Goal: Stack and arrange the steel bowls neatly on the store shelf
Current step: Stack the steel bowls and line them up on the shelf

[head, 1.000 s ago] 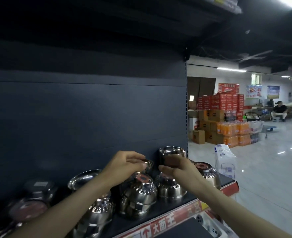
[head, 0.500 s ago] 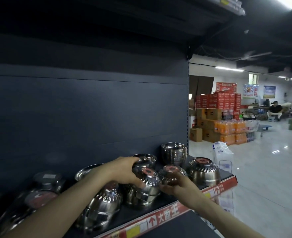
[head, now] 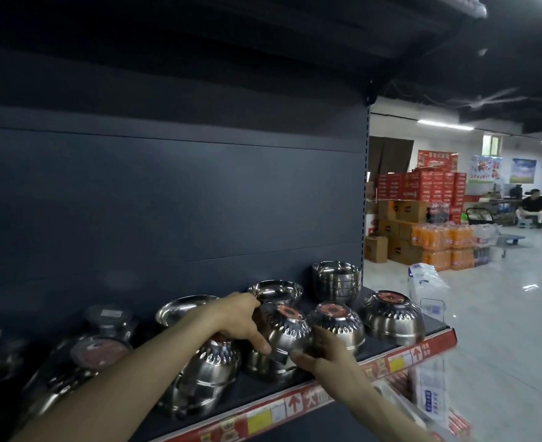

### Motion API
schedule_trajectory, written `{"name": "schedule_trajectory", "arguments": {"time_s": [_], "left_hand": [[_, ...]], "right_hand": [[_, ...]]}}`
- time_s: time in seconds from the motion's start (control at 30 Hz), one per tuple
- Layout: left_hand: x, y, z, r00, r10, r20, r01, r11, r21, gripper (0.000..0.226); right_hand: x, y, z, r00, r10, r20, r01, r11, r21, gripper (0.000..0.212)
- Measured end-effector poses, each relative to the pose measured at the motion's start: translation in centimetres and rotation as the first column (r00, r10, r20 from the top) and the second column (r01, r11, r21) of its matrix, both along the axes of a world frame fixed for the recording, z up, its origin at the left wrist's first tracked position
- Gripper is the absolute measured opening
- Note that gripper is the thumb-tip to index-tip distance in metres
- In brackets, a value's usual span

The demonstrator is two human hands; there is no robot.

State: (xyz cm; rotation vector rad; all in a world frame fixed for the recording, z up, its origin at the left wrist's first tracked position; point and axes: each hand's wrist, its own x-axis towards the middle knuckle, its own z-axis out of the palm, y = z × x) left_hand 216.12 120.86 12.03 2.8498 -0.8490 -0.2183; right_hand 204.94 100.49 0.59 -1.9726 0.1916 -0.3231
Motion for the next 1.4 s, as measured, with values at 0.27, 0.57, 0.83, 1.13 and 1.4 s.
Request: {"name": "schedule_trajectory", "arguments": {"time_s": [0.27,0.57,0.83,1.13,1.4], "left_hand": [[0.3,0.2,-0.7,1.000,0.012,0.001,-0.012,0.993,-0.120,0.099],[-1.6,0.0,1.2,0.990,-0.024,0.137,0.060,0.963,-0.262,0.073],[-4.5,-1.3,2.6,0.972,-0.073,0.224,0.187,0.818,-0.543,0.046],[-6.7,-3.5,1.3,0.978,-0.201,0.055,0.160,0.554,-0.817,0.031],[-8.1,-5.2,1.5,0.960,-0.260,0.107,0.219,0.449,-0.866,0.034]], "right_hand": [[0.1,1.4,0.1,0.998,-0.041,0.054,0.032,0.986,0.164,0.096],[-1.1,1.5,3.6,0.983,-0.057,0.172,0.022,0.980,0.197,0.061],[-3.8,-0.9,7.4,0.947,-0.064,0.316,0.026,0.992,0.121,0.024],[-7.0,-3.6,9.6,0.925,-0.005,0.380,-0.018,0.998,0.057,0.022],[-7.6,-6.3,9.6,0.893,-0.126,0.433,0.102,0.992,0.077,0.042]]}}
